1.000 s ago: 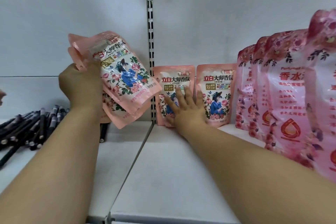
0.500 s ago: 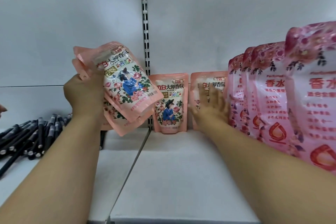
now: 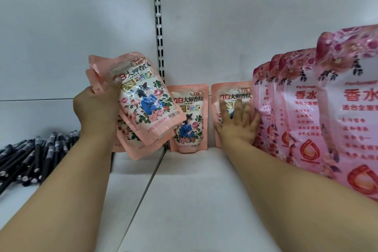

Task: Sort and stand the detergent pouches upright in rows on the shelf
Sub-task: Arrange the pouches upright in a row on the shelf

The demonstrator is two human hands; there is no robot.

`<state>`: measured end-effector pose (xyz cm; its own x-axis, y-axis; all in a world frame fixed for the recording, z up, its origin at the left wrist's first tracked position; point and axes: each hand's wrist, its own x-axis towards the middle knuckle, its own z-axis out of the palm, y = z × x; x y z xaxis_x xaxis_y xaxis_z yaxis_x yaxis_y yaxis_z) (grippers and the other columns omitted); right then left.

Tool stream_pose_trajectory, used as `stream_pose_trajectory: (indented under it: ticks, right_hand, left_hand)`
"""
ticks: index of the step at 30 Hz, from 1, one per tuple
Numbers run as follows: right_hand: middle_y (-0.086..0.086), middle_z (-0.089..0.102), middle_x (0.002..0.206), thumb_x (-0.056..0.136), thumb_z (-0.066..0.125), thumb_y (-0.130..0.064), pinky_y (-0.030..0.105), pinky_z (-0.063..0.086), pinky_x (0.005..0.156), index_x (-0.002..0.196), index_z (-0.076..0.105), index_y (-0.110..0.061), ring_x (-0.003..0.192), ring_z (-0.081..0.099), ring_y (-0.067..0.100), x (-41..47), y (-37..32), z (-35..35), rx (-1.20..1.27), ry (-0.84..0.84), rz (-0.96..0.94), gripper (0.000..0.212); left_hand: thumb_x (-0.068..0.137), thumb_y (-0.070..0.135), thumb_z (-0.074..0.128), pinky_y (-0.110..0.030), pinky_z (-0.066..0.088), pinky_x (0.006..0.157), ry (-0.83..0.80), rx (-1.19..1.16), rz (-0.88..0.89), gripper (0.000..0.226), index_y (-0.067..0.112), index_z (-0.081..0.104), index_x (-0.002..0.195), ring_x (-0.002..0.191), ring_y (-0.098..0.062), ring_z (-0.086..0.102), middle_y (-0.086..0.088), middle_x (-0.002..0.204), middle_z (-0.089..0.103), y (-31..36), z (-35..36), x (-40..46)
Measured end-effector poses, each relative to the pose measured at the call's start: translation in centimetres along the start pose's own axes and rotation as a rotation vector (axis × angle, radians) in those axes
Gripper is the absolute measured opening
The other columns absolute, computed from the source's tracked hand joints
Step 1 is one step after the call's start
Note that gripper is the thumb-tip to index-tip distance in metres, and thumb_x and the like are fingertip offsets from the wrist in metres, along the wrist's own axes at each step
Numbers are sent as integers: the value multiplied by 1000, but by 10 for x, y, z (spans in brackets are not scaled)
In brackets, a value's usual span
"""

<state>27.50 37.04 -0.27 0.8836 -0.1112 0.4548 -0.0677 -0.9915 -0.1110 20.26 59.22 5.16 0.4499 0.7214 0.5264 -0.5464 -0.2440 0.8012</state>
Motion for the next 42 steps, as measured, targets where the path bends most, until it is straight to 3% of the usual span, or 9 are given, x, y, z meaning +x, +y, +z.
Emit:
stream_pose_trajectory:
  ticks: [6, 18, 21, 23, 25, 27, 32, 36, 42]
  right_hand:
    - [3, -32, 150, 98, 25, -43, 51, -15, 109, 142, -23, -30, 138, -28, 25, 3, -5, -7, 26, 93, -140, 66]
    - [1, -38, 147, 93, 46, -38, 45, -19, 109, 141, -22, -38, 135, -34, 25, 12, 1, -14, 113, -38, -183, 83]
    - [-1, -10, 156, 94, 45, -32, 42, -2, 115, 146, 10, -34, 143, -11, 22, 6, 1, -20, 272, 52, -189, 63]
    - [7, 31, 147, 95, 41, -35, 40, 25, 109, 132, 45, -23, 132, 30, 22, 1, -3, -37, 623, 125, -129, 39]
    - [13, 55, 120, 94, 39, -45, 38, 40, 95, 109, 59, -15, 103, 51, 19, -9, -12, -64, 1161, 21, -68, 39]
    - [6, 57, 110, 88, 42, -55, 41, 42, 96, 102, 57, -17, 100, 53, 18, -18, -21, -86, 1432, -202, -138, 43]
    - [0, 63, 108, 61, 81, -39, 43, 52, 88, 106, 45, -29, 94, 66, 22, -26, -34, -83, 1263, -423, -334, 58]
    - [4, 70, 101, 68, 78, -18, 44, 53, 88, 100, 57, -21, 91, 68, 23, -24, -23, -60, 1299, -564, -256, 39]
    - [9, 69, 102, 70, 75, -5, 46, 53, 85, 102, 59, -14, 90, 68, 28, -15, -12, -58, 1345, -509, -179, 37]
  left_hand:
    - [81, 38, 66, -25, 39, 56, -10, 35, -19, 35, 18, 48, 58, 56, -12, 47, 3, 62, 52, 2, 1, -2]
    - [77, 38, 68, -32, 43, 66, -43, 8, -24, 31, 19, 53, 59, 62, -18, 52, 2, 64, 57, -2, 0, 0]
    - [78, 35, 69, -31, 46, 68, -78, -47, -60, 26, 20, 56, 62, 62, -15, 56, 3, 67, 60, 0, 1, -5]
    - [80, 33, 69, -28, 49, 68, -122, -77, -80, 22, 21, 58, 65, 61, -14, 59, 3, 70, 63, 4, 3, -12]
    - [79, 33, 69, -30, 52, 70, -158, -99, -103, 20, 20, 59, 67, 65, -16, 63, 1, 72, 66, 8, 7, -18]
    - [78, 33, 71, -36, 54, 76, -188, -122, -134, 19, 20, 61, 67, 73, -22, 67, -1, 75, 68, 11, 12, -22]
    - [74, 31, 74, -38, 57, 72, -300, -182, -247, 19, 15, 65, 74, 71, -24, 70, -5, 75, 71, 7, 21, -33]
    - [72, 40, 74, -27, 55, 55, -412, -114, -269, 29, 13, 63, 72, 53, -16, 67, -5, 67, 72, -5, 21, -39]
    - [73, 48, 65, -23, 51, 43, -499, -115, -269, 34, 15, 56, 70, 45, -13, 64, 2, 51, 66, -8, 16, -33]
